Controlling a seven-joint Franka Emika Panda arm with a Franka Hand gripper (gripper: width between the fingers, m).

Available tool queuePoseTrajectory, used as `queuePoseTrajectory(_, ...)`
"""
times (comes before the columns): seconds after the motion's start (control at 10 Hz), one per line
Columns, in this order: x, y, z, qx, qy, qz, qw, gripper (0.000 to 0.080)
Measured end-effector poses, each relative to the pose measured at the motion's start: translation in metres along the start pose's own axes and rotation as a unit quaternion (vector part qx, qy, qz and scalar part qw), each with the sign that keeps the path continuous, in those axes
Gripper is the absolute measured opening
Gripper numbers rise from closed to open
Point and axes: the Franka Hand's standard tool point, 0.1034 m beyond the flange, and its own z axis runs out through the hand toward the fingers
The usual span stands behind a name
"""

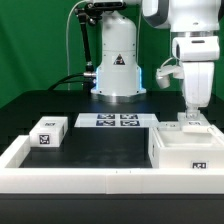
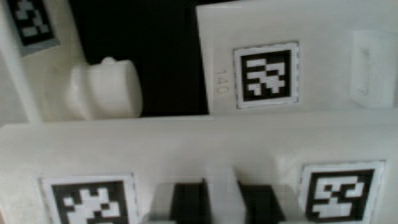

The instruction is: Assemble cabinet

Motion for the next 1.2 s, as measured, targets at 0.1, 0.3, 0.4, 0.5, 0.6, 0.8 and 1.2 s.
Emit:
queuePoseTrajectory(0.1, 0.0, 0.0, 0.0, 0.0, 0.0, 0.0, 1.0, 0.0075)
queuePoseTrajectory(0.3, 0.0, 0.0, 0.0, 0.0, 0.0, 0.0, 1.0, 0.0075)
queuePoseTrajectory(0.4, 0.0, 0.0, 0.0, 0.0, 0.0, 0.0, 1.0, 0.0075)
queuePoseTrajectory(0.5, -0.001, 0.006, -0.002, -0.009, 0.004, -0.005, 1.0, 0.0075)
queuePoseTrajectory(0.6, -0.002, 0.014, -0.005, -0.013, 0.005, -0.013, 1.0, 0.0075)
queuePoseTrajectory(0.8, 0.0, 0.033, -0.007, -0.007, 0.001, -0.021, 1.0, 0.0074)
queuePoseTrajectory(1.2, 0.001, 0.037, -0.007, -0.01, -0.005, -0.036, 0.999, 0.0074)
